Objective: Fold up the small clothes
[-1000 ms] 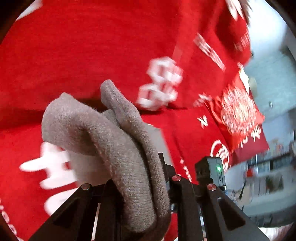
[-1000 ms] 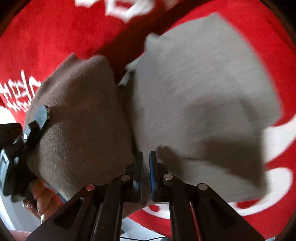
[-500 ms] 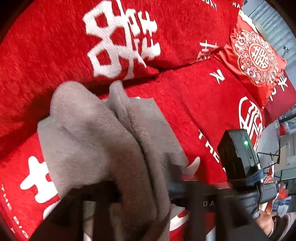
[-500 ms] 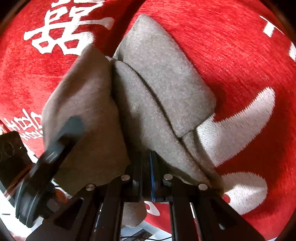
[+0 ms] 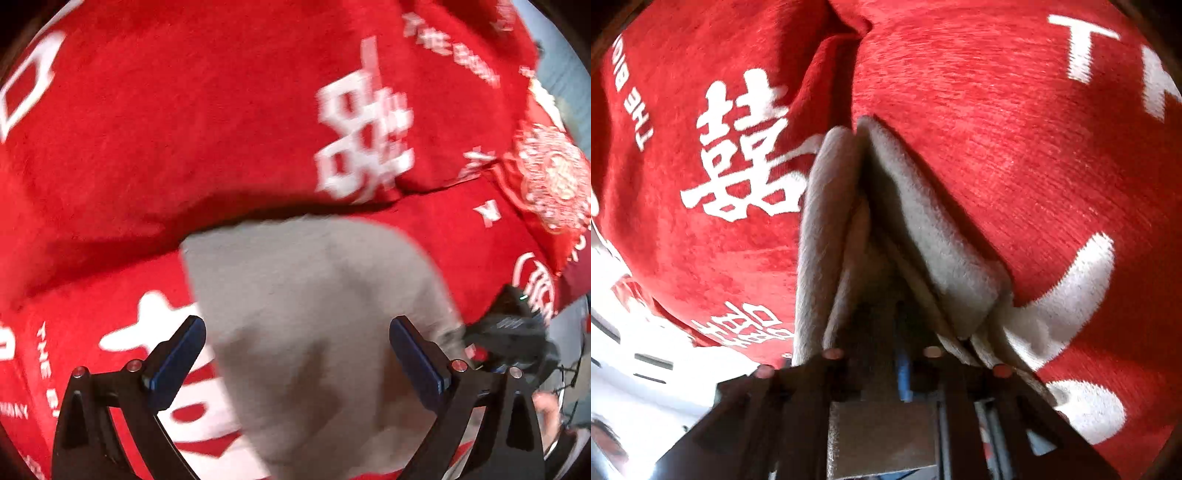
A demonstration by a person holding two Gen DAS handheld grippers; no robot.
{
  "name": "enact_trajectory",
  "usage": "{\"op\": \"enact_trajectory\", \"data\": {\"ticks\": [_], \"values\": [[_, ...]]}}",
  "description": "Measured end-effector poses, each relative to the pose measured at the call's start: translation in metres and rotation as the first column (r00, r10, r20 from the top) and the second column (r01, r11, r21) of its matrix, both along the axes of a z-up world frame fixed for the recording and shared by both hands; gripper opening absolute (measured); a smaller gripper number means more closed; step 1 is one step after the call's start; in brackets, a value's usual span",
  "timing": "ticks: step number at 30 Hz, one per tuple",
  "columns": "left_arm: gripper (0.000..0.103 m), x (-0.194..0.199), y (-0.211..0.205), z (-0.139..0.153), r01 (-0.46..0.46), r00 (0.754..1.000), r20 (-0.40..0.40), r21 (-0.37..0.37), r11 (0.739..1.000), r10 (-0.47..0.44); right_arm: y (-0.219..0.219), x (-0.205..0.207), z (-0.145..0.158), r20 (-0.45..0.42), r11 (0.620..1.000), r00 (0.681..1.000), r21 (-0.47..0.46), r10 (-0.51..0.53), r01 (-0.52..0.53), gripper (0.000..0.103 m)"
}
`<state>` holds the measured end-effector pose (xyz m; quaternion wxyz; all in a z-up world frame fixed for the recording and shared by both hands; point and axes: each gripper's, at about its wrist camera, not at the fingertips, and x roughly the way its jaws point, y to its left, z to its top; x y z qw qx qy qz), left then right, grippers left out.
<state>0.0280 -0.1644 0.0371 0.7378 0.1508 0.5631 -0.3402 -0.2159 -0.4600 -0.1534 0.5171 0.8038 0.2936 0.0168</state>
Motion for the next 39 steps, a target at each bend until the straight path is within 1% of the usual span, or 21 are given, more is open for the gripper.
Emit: {"op": "enact_trajectory", "data": {"ticks": [1, 5, 7, 11, 15, 17, 19, 22, 25, 26, 27, 28, 29, 30, 31, 33, 34, 35, 37, 38, 39], "values": [[0.099, 0.004, 0.009, -0.007, -0.018, 1.0, -0.014, 0.018, 1.0, 0.018, -0.001, -0.003, -0.001, -0.001, 1.0, 1.0, 0.003, -0.012, 0.012, 0.048], [0.099, 0.013, 0.039, -0.029, -0.081, 0.996, -0.032, 0.088, 0.993, 0.084, -0.006, -0.012, -0.006, 0.009, 0.996, 0.997, 0.026, -0.083, 0.083, 0.05], [0.099, 0.013, 0.051, -0.036, -0.111, 0.992, -0.043, 0.096, 0.989, 0.116, -0.013, -0.029, -0.008, 0.023, 0.995, 0.995, 0.033, -0.099, 0.099, 0.054], [0.099, 0.01, 0.056, -0.048, -0.139, 0.987, -0.064, 0.112, 0.984, 0.147, -0.014, -0.029, 0.012, 0.014, 0.999, 0.999, -0.03, -0.033, 0.033, 0.056], [0.099, 0.004, 0.059, -0.054, -0.122, 0.988, -0.083, 0.125, 0.985, 0.133, -0.012, -0.02, 0.035, -0.066, 0.985, 0.995, -0.15, 0.076, -0.085, 0.056], [0.099, 0.0, 0.06, -0.055, -0.108, 0.989, -0.085, 0.132, 0.985, 0.119, -0.009, -0.019, 0.053, -0.133, 0.952, 0.982, -0.256, 0.137, -0.168, 0.056], [0.099, -0.006, 0.064, -0.055, -0.09, 0.992, -0.08, 0.136, 0.987, 0.101, -0.003, -0.019, 0.076, -0.186, 0.895, 0.965, -0.373, 0.184, -0.242, 0.056], [0.099, -0.014, 0.069, -0.055, -0.068, 0.993, -0.089, 0.151, 0.986, 0.082, 0.016, -0.013, 0.112, -0.2, 0.791, 0.942, -0.511, 0.271, -0.336, 0.056], [0.1, -0.022, 0.074, -0.066, -0.06, 0.989, -0.125, 0.175, 0.983, 0.083, 0.04, 0.006, 0.123, -0.309, 0.667, 0.878, -0.572, 0.365, -0.478, 0.054], [0.1, -0.024, 0.075, -0.069, -0.059, 0.987, -0.135, 0.178, 0.982, 0.084, 0.046, 0.01, 0.121, -0.341, 0.635, 0.857, -0.574, 0.388, -0.516, 0.047], [0.1, -0.026, 0.075, -0.072, -0.056, 0.987, -0.14, 0.181, 0.982, 0.081, 0.051, 0.013, 0.117, -0.361, 0.62, 0.84, -0.567, 0.404, -0.542, 0.016], [0.1, -0.03, 0.075, -0.076, -0.048, 0.987, -0.139, 0.19, 0.981, 0.076, 0.054, 0.015, 0.113, -0.378, 0.615, 0.828, -0.555, 0.413, -0.56, 0.01], [0.1, -0.032, 0.075, -0.079, -0.041, 0.988, -0.138, 0.201, 0.979, 0.07, 0.056, 0.014, 0.111, -0.39, 0.607, 0.824, -0.558, 0.41, -0.566, 0.01], [0.1, -0.036, 0.076, -0.082, -0.032, 0.988, -0.139, 0.21, 0.977, 0.062, 0.058, 0.013, 0.11, -0.41, 0.587, 0.815, -0.566, 0.408, -0.579, 0.01], [0.1, -0.038, 0.078, -0.085, -0.025, 0.988, -0.14, 0.216, 0.976, 0.057, 0.06, 0.013, 0.108, -0.438, 0.56, 0.801, -0.573, 0.408, -0.598, 0.01], [0.101, -0.042, 0.081, -0.091, -0.017, 0.988, -0.148, 0.223, 0.975, 0.051, 0.063, 0.008, 0.097, -0.513, 0.494, 0.758, -0.576, 0.402, -0.651, 0.009], [0.101, -0.045, 0.082, -0.094, -0.015, 0.987, -0.155, 0.224, 0.974, 0.051, 0.064, 0.004, 0.089, -0.54, 0.486, 0.74, -0.56, 0.4, -0.671, 0.009], [0.101, -0.046, 0.084, -0.097, -0.016, 0.985, -0.164, 0.224, 0.974, 0.054, 0.063, -0.001, 0.078, -0.558, 0.498, 0.728, -0.535, 0.398, -0.682, 0.009], [0.101, -0.047, 0.086, -0.1, -0.024, 0.981, -0.181, 0.223, 0.975, 0.066, 0.06, -0.009, 0.068, -0.547, 0.543, 0.742, -0.515, 0.388, -0.663, 0.009], [0.101, -0.048, 0.086, -0.1, -0.023, 0.981, -0.182, 0.224, 0.974, 0.065, 0.06, -0.009, 0.068, -0.546, 0.55, 0.746, -0.514, 0.382, -0.658, 0.009], [0.101, -0.048, 0.085, -0.099, -0.018, 0.982, -0.177, 0.226, 0.974, 0.059, 0.061, -0.008, 0.07, -0.556, 0.537, 0.739, -0.518, 0.38, -0.666, 0.009]]}}
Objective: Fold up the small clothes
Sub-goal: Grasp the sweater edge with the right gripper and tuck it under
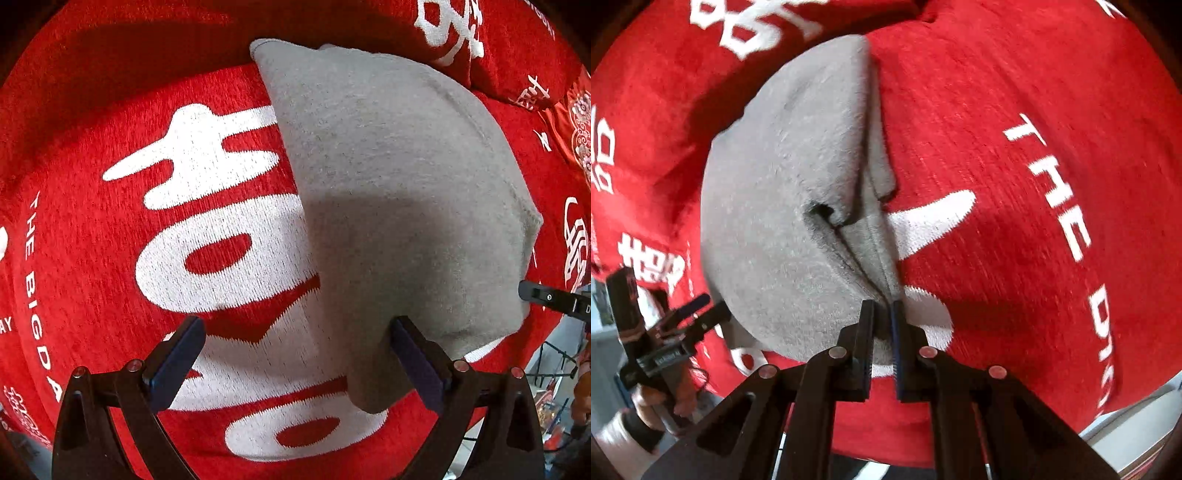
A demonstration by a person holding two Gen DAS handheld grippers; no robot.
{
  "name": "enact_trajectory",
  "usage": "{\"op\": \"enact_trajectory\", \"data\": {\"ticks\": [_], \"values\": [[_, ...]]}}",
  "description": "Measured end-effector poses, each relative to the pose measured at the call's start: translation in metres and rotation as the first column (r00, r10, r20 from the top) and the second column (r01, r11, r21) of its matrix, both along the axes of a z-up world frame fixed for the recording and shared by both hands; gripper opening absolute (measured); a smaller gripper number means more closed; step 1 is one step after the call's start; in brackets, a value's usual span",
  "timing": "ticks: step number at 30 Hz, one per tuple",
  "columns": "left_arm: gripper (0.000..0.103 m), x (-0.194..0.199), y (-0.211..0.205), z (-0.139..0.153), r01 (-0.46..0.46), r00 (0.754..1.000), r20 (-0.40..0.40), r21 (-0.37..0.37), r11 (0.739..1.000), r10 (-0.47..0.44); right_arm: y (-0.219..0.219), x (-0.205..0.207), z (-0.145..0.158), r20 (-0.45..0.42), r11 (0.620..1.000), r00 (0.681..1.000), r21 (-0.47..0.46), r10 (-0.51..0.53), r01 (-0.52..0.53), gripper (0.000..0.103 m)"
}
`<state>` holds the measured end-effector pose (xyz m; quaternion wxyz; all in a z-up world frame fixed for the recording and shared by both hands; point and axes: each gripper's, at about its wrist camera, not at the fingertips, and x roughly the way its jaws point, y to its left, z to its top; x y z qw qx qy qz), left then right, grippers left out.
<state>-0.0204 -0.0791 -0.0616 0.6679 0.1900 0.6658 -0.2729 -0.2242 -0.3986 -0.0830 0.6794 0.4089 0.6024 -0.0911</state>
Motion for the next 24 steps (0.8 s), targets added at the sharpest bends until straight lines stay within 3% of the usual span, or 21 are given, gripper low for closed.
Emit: {"op": "enact_trajectory", "data": {"ticks": [3, 6, 8, 9, 10, 12, 15, 17, 18, 21, 24], "values": [[0.101, -0.003, -0.002, 0.004, 0.025, 0.999, 0.021, 0.009, 1.0, -0.025, 0.006, 0.001, 0.006, -0.035, 0.998, 0.999, -0.058, 0.037, -0.039, 0.009], [0.101, -0.001, 0.001, 0.009, 0.011, 1.0, 0.027, 0.018, 1.0, -0.012, 0.002, -0.001, 0.015, -0.075, 0.994, 0.997, -0.107, 0.01, -0.018, 0.009], [0.101, 0.003, 0.004, 0.015, -0.013, 0.999, 0.034, 0.009, 1.0, 0.012, -0.007, -0.004, 0.03, 0.012, 0.998, 0.999, -0.046, -0.048, 0.049, 0.011], [0.101, 0.004, 0.004, 0.021, -0.026, 0.999, 0.037, 0.003, 1.0, 0.026, -0.011, -0.003, 0.037, 0.056, 0.997, 0.996, -0.01, -0.075, 0.076, 0.018], [0.101, 0.007, 0.004, 0.022, -0.035, 0.999, 0.04, 0.0, 0.999, 0.035, -0.014, -0.001, 0.041, 0.079, 0.996, 0.993, 0.006, -0.089, 0.089, 0.042], [0.101, 0.01, 0.004, 0.026, -0.05, 0.997, 0.051, -0.007, 0.999, 0.05, -0.019, 0.009, 0.048, 0.122, 0.994, 0.987, 0.002, -0.105, 0.106, 0.069], [0.101, 0.013, 0.002, 0.028, -0.062, 0.996, 0.06, -0.008, 0.998, 0.062, -0.022, 0.032, 0.032, 0.108, 0.989, 0.985, 0.072, -0.133, 0.126, 0.065], [0.101, 0.014, -0.001, 0.029, -0.068, 0.996, 0.063, -0.011, 0.998, 0.069, -0.023, 0.042, 0.016, 0.077, 0.981, 0.984, 0.122, -0.158, 0.148, 0.04], [0.101, 0.02, -0.006, 0.026, -0.069, 0.996, 0.064, -0.013, 0.998, 0.069, -0.025, 0.042, 0.012, 0.069, 0.981, 0.985, 0.126, -0.16, 0.151, 0.013], [0.101, 0.018, -0.007, 0.027, -0.069, 0.995, 0.071, -0.013, 0.998, 0.069, -0.025, 0.054, 0.012, 0.053, 0.994, 0.993, 0.009, -0.105, 0.105, 0.013], [0.101, 0.016, -0.009, 0.023, -0.069, 0.995, 0.066, -0.005, 0.998, 0.069, -0.023, 0.06, -0.002, 0.032, 0.998, 0.998, -0.021, -0.061, 0.062, 0.013]]}}
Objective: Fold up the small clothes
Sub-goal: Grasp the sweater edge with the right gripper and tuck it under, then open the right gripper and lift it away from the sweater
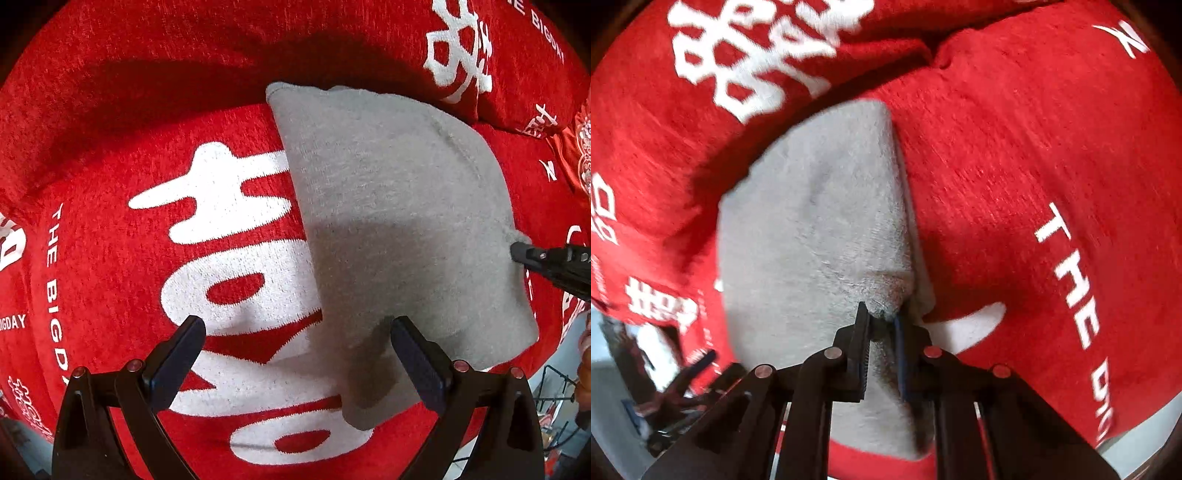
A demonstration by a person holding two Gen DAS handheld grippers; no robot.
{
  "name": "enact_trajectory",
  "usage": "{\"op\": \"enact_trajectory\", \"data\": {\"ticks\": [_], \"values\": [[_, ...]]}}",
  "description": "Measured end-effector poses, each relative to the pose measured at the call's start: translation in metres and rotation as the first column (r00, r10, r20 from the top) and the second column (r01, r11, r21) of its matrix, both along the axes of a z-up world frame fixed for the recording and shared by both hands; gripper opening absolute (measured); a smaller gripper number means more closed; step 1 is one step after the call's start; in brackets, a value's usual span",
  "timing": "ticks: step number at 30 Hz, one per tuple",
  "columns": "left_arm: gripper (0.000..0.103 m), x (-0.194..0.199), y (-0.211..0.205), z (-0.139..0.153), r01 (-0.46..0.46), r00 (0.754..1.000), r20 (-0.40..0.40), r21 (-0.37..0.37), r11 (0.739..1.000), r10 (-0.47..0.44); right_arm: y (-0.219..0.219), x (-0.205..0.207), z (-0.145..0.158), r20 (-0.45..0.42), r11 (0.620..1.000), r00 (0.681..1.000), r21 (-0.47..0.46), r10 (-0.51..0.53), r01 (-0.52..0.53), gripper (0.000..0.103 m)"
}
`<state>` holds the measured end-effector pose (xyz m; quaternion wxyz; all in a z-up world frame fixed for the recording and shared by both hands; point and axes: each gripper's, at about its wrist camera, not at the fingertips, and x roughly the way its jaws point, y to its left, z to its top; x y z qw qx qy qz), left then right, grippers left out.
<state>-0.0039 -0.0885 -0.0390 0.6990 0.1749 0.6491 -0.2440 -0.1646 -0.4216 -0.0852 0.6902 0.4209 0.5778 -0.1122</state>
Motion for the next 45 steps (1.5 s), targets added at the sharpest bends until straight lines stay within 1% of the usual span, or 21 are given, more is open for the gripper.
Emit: {"op": "enact_trajectory", "data": {"ticks": [3, 5, 8, 10, 12, 13, 14, 16, 17, 24, 26, 29, 30, 31, 32, 34, 37, 38, 39, 41, 45], "values": [[0.101, -0.004, -0.003, -0.003, -0.003, 1.0, -0.011, 0.014, 1.0, 0.003, -0.004, -0.005, 0.0, 0.005, 1.0, 1.0, 0.02, -0.022, 0.022, 0.014], [0.101, -0.005, -0.005, -0.001, 0.0, 1.0, -0.007, 0.009, 1.0, 0.0, -0.007, -0.012, 0.003, -0.007, 0.999, 0.999, 0.026, -0.042, 0.042, 0.02], [0.101, -0.002, -0.008, -0.001, 0.005, 1.0, -0.007, 0.012, 1.0, -0.005, -0.008, -0.022, 0.01, 0.004, 0.997, 0.998, 0.052, -0.064, 0.064, 0.021], [0.101, 0.001, -0.007, 0.0, -0.001, 1.0, -0.007, 0.009, 1.0, 0.001, -0.008, -0.029, 0.018, 0.001, 0.997, 0.998, 0.036, -0.063, 0.063, 0.025], [0.101, 0.003, -0.001, 0.005, -0.007, 1.0, -0.007, 0.008, 1.0, 0.007, -0.008, -0.033, 0.025, 0.004, 0.998, 0.998, 0.03, -0.062, 0.061, 0.025], [0.101, 0.003, -0.002, 0.005, -0.007, 1.0, -0.006, 0.007, 1.0, 0.007, -0.009, -0.035, 0.027, 0.008, 0.997, 0.998, 0.035, -0.067, 0.067, 0.027], [0.101, 0.003, -0.004, 0.008, -0.005, 1.0, -0.004, 0.006, 1.0, 0.005, -0.01, -0.037, 0.029, 0.013, 0.997, 0.997, 0.039, -0.07, 0.07, 0.03], [0.101, 0.005, -0.005, 0.01, 0.0, 1.0, 0.0, 0.005, 1.0, 0.0, -0.012, -0.041, 0.034, 0.011, 0.997, 0.997, 0.025, -0.07, 0.07, 0.055], [0.101, 0.006, -0.005, 0.011, 0.002, 1.0, 0.001, 0.005, 1.0, -0.002, -0.013, -0.042, 0.036, 0.014, 0.997, 0.997, 0.014, -0.07, 0.07, 0.058], [0.101, 0.009, -0.013, 0.011, 0.002, 1.0, -0.003, 0.018, 1.0, -0.002, -0.018, -0.038, 0.034, -0.003, 0.998, 0.998, 0.015, -0.06, 0.06, 0.058], [0.101, 0.009, -0.014, 0.01, 0.003, 1.0, -0.001, 0.031, 1.0, -0.003, -0.018, -0.037, 0.034, -0.006, 0.998, 0.998, 0.013, -0.055, 0.055, 0.064], [0.101, 0.012, -0.016, 0.01, -0.016, 1.0, 0.008, 0.027, 1.0, 0.016, -0.02, -0.034, 0.033, 0.004, 0.999, 0.999, 0.013, -0.046, 0.046, 0.065], [0.101, 0.013, -0.018, 0.01, -0.023, 1.0, 0.011, 0.019, 1.0, 0.023, -0.021, -0.033, 0.034, 0.01, 0.999, 0.999, 0.013, -0.044, 0.044, 0.068], [0.101, 0.015, -0.018, 0.011, -0.031, 0.999, 0.013, 0.012, 0.999, 0.031, -0.023, -0.032, 0.034, 0.016, 0.999, 0.999, 0.013, -0.044, 0.043, 0.08], [0.101, 0.016, -0.017, 0.012, -0.044, 0.999, 0.014, 0.0, 0.999, 0.044, -0.025, -0.031, 0.034, 0.029, 0.999, 0.999, 0.016, -0.046, 0.045, 0.083], [0.102, 0.022, -0.014, 0.015, -0.067, 0.997, 0.022, -0.017, 0.998, 0.067, -0.029, -0.028, 0.033, 0.048, 0.998, 0.998, 0.028, -0.048, 0.047, 0.084], [0.102, 0.028, -0.015, 0.017, -0.072, 0.997, 0.028, -0.01, 0.997, 0.072, -0.035, -0.024, 0.027, 0.041, 0.998, 0.998, 0.047, -0.046, 0.044, 0.084], [0.102, 0.031, -0.015, 0.016, -0.074, 0.997, 0.013, -0.015, 0.997, 0.074, -0.037, -0.023, 0.025, 0.039, 0.997, 0.998, 0.058, -0.046, 0.044, 0.084], [0.102, 0.035, -0.015, 0.013, -0.088, 0.996, -0.023, -0.026, 0.996, 0.087, -0.039, -0.021, 0.022, 0.039, 0.996, 0.998, 0.071, -0.048, 0.045, 0.084], [0.102, 0.041, -0.014, 0.009, -0.123, 0.991, -0.061, -0.039, 0.992, 0.121, -0.043, -0.018, 0.018, 0.043, 0.995, 0.998, 0.093, -0.047, 0.042, 0.084], [0.102, 0.052, -0.013, 0.007, -0.157, 0.987, -0.032, -0.014, 0.988, 0.156, -0.049, -0.008, 0.008, 0.064, 0.99, 0.997, 0.138, -0.038, 0.029, 0.084]]}}
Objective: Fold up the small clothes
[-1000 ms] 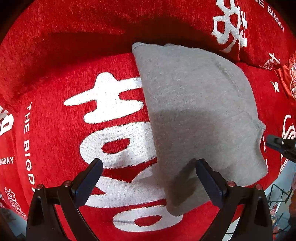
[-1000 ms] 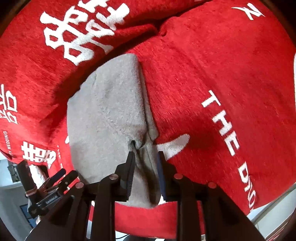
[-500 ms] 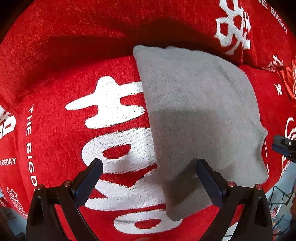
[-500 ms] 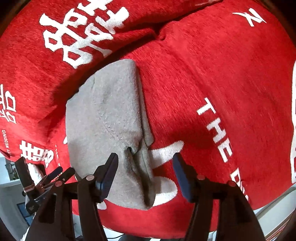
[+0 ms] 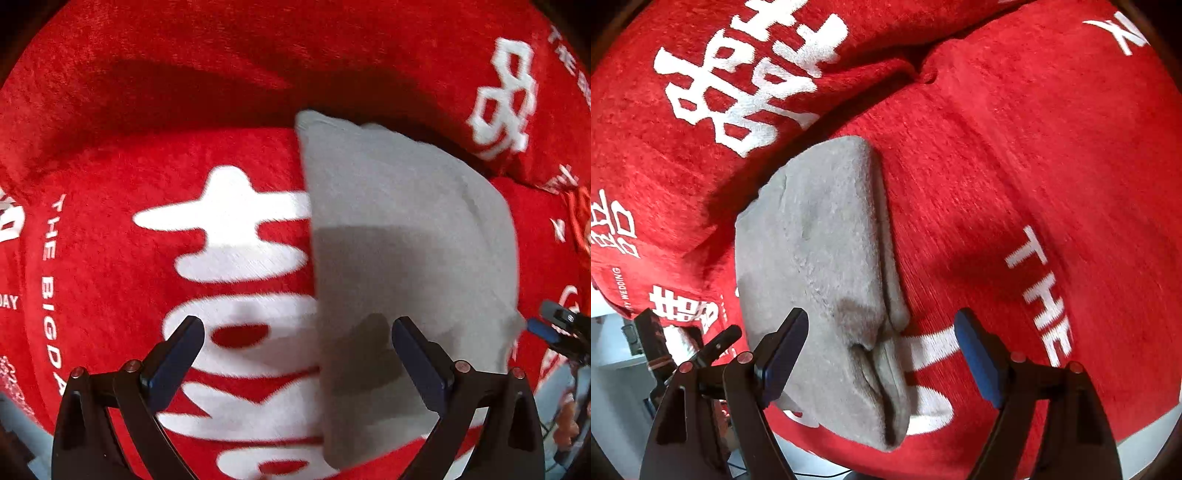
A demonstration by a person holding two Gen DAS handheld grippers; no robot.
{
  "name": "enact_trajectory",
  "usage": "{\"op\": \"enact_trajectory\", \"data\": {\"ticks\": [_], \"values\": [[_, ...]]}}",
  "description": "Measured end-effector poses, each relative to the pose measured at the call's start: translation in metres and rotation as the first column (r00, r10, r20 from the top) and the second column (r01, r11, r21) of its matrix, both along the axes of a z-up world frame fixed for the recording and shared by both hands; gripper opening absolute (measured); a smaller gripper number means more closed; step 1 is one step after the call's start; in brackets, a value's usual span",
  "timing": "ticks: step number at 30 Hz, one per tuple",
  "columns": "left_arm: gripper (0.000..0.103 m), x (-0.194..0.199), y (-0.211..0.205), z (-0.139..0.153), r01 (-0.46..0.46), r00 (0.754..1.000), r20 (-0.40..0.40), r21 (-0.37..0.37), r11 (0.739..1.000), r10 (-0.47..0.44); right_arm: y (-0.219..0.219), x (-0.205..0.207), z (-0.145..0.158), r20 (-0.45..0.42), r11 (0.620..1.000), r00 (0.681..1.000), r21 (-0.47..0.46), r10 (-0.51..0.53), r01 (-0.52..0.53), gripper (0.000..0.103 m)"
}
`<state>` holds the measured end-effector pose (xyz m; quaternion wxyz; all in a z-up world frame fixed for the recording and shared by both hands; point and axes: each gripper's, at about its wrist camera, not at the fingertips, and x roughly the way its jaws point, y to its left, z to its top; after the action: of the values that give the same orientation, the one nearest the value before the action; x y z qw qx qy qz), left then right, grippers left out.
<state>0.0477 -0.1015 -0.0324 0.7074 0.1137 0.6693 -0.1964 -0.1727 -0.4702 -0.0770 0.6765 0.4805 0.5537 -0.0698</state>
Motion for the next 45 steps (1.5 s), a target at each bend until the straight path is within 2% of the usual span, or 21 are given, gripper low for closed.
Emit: {"op": "enact_trajectory", "data": {"ticks": [2, 3, 5, 8, 12, 18, 24, 28, 29, 30, 31, 32, 34, 36, 40, 45], "values": [[0.102, 0.006, 0.001, -0.007, -0.02, 0.999, -0.034, -0.008, 1.0, 0.02, -0.002, 0.006, -0.007, 0.019, 0.999, 1.0, 0.036, 0.005, -0.006, 0.084], [0.102, 0.009, 0.001, -0.012, -0.025, 0.997, -0.076, -0.036, 0.999, 0.022, -0.003, 0.009, -0.01, 0.029, 0.999, 1.0, 0.053, 0.008, -0.009, 0.084], [0.102, 0.011, 0.001, -0.015, -0.029, 0.994, -0.106, -0.073, 0.997, 0.022, -0.006, 0.015, -0.018, 0.047, 0.995, 0.999, 0.094, 0.009, -0.014, 0.084], [0.102, 0.013, -0.005, -0.019, -0.021, 0.988, -0.152, -0.169, 0.985, -0.005, -0.011, 0.022, -0.031, 0.063, 0.988, 0.998, 0.151, 0.008, -0.017, 0.084], [0.102, 0.016, -0.019, -0.035, -0.011, 0.973, -0.227, -0.247, 0.969, -0.047, -0.012, 0.031, -0.047, 0.082, 0.973, 0.996, 0.225, 0.037, -0.054, 0.085], [0.102, 0.015, -0.044, -0.054, 0.001, 0.963, -0.259, -0.277, 0.961, -0.076, -0.004, 0.05, -0.049, 0.154, 0.959, 0.984, 0.256, 0.085, -0.123, 0.087], [0.102, 0.014, -0.064, -0.06, -0.013, 0.969, -0.24, -0.261, 0.965, -0.052, 0.013, 0.073, -0.051, 0.225, 0.931, 0.966, 0.307, 0.129, -0.196, 0.087], [0.101, 0.014, -0.065, -0.059, -0.012, 0.975, -0.218, -0.261, 0.965, -0.047, 0.018, 0.076, -0.054, 0.203, 0.935, 0.975, 0.319, 0.092, -0.155, 0.084], [0.098, 0.012, -0.066, -0.057, -0.01, 0.978, -0.203, -0.258, 0.966, -0.044, 0.018, 0.076, -0.054, 0.181, 0.941, 0.98, 0.311, 0.079, -0.134, 0.08], [0.088, 0.011, -0.067, -0.055, -0.002, 0.982, -0.185, -0.255, 0.967, -0.047, 0.018, 0.074, -0.054, 0.154, 0.947, 0.985, 0.298, 0.078, -0.121, 0.058], [0.08, 0.009, -0.067, -0.05, 0.013, 0.985, -0.163, -0.26, 0.966, -0.058, 0.019, 0.072, -0.055, 0.131, 0.947, 0.988, 0.3, 0.078, -0.115, 0.044], [0.075, 0.007, -0.067, -0.046, 0.023, 0.987, -0.147, -0.267, 0.963, -0.064, 0.02, 0.07, -0.055, 0.139, 0.942, 0.988, 0.317, 0.066, -0.108, 0.035], [0.056, 0.006, -0.064, -0.039, 0.037, 0.988, -0.131, -0.284, 0.958, -0.077, 0.024, 0.068, -0.047, 0.176, 0.936, 0.983, 0.335, 0.052, -0.11, 0.032], [0.046, 0.008, -0.061, -0.03, 0.042, 0.987, -0.132, -0.309, 0.95, -0.087, 0.031, 0.069, -0.034, 0.215, 0.926, 0.976, 0.359, 0.037, -0.115, 0.032], [0.044, 0.01, -0.052, -0.01, 0.021, 0.985, -0.153, -0.366, 0.93, -0.082, 0.053, 0.072, -0.01, 0.249, 0.917, 0.968, 0.38, 0.029, -0.125, 0.032], [0.044, 0.006, -0.029, 0.02, 0.03, 0.988, -0.126, -0.387, 0.922, -0.085, 0.083, 0.071, 0.017, 0.286, 0.904, 0.958, 0.399, 0.037, -0.154, 0.032]]}}
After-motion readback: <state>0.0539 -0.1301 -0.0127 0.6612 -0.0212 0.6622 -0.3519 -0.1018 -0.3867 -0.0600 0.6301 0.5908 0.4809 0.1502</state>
